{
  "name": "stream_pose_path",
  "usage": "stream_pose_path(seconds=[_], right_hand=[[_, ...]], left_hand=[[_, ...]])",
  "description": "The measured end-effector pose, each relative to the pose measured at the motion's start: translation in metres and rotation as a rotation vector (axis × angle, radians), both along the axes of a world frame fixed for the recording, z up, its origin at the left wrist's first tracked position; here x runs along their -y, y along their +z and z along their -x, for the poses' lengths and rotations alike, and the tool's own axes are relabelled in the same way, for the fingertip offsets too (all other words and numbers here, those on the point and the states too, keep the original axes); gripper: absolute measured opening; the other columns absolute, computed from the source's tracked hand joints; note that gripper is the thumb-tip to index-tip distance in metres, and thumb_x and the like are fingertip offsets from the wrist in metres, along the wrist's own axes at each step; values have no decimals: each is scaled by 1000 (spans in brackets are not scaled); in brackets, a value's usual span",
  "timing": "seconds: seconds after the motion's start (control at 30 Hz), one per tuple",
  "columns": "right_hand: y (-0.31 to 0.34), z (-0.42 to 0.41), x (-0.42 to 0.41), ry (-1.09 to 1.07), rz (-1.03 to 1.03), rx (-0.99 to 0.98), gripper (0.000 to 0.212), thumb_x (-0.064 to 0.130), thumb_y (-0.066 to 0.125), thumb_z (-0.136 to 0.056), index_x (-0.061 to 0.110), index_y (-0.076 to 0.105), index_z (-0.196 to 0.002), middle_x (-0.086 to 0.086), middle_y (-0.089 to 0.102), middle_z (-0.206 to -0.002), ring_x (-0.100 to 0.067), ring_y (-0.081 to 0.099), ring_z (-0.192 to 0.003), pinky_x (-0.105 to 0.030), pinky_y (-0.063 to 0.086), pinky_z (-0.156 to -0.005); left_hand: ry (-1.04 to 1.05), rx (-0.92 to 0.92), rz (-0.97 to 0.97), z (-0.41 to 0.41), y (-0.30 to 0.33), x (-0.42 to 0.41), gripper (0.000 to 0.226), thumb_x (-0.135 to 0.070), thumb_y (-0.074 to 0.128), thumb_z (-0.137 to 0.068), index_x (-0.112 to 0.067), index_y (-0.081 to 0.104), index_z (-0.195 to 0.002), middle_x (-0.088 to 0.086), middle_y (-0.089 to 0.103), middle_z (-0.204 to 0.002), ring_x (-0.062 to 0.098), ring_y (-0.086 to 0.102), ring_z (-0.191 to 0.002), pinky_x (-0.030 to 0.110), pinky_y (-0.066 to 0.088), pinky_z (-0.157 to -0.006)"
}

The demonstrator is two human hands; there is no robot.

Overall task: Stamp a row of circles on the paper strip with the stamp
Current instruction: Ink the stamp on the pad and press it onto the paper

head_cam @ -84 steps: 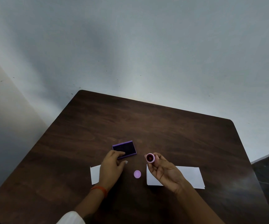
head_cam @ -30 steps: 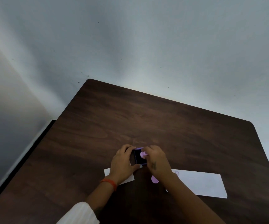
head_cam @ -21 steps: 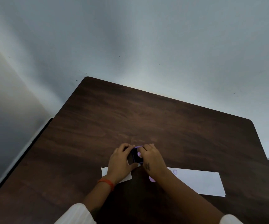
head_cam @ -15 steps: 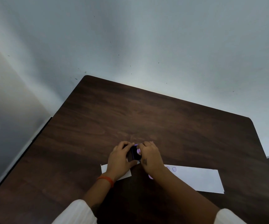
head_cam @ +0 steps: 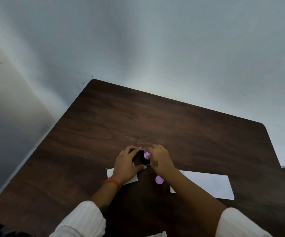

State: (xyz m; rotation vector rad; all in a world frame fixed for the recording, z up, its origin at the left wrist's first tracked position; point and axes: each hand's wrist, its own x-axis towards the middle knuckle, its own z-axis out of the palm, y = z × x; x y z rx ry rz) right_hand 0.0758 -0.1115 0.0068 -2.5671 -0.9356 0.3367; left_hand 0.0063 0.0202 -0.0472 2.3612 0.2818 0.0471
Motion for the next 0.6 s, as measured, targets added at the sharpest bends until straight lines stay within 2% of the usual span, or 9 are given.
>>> stream_pose_path(seconds=[0.07, 0.13, 0.23, 0.33, 0.6], right_hand=[[12, -12, 2, -72, -87, -118, 20, 4, 54, -83, -1, 68, -96, -20, 69, -97, -31, 61, -89, -26, 39, -71], [17, -17, 7, -111, -124, -105, 18, 5, 55, -83, 1, 69, -94, -18, 69, -96, -26, 61, -85, -25, 41, -70], [6, -10, 13, 23, 59, 1, 22, 12, 47, -91, 3, 60, -106, -16, 61, -110, -27, 53, -103, -29, 38, -82], [-5, -6, 15, 141, 174, 106, 25, 12, 44, -91, 5, 53, -113, -14, 56, -118, -25, 47, -109, -31, 39, -88], [-12, 3, -2, 25, 254, 134, 40, 14, 61, -82, 4, 48, -118, -16, 53, -121, -27, 46, -110, -35, 43, -91]], left_hand=[[-3, -5, 7, 0, 2, -1, 72, -40, 76, -67, -25, 47, -131, -1, 48, -131, 20, 47, -112, 33, 44, -94], [-9, -16, 13, -1, 3, -1, 72, -40, 76, -68, -25, 47, -132, -1, 47, -131, 19, 46, -114, 35, 45, -96], [-1, -13, 22, -1, 2, -1, 72, -40, 76, -68, -25, 46, -132, -2, 47, -131, 18, 46, -114, 34, 45, -96], [0, 2, 27, -1, 1, -1, 72, -39, 76, -68, -24, 46, -132, -2, 47, -130, 18, 46, -112, 33, 44, -95], [4, -6, 22, -1, -4, 0, 73, -37, 76, -69, -26, 43, -133, -3, 45, -132, 14, 44, -110, 30, 43, -95]])
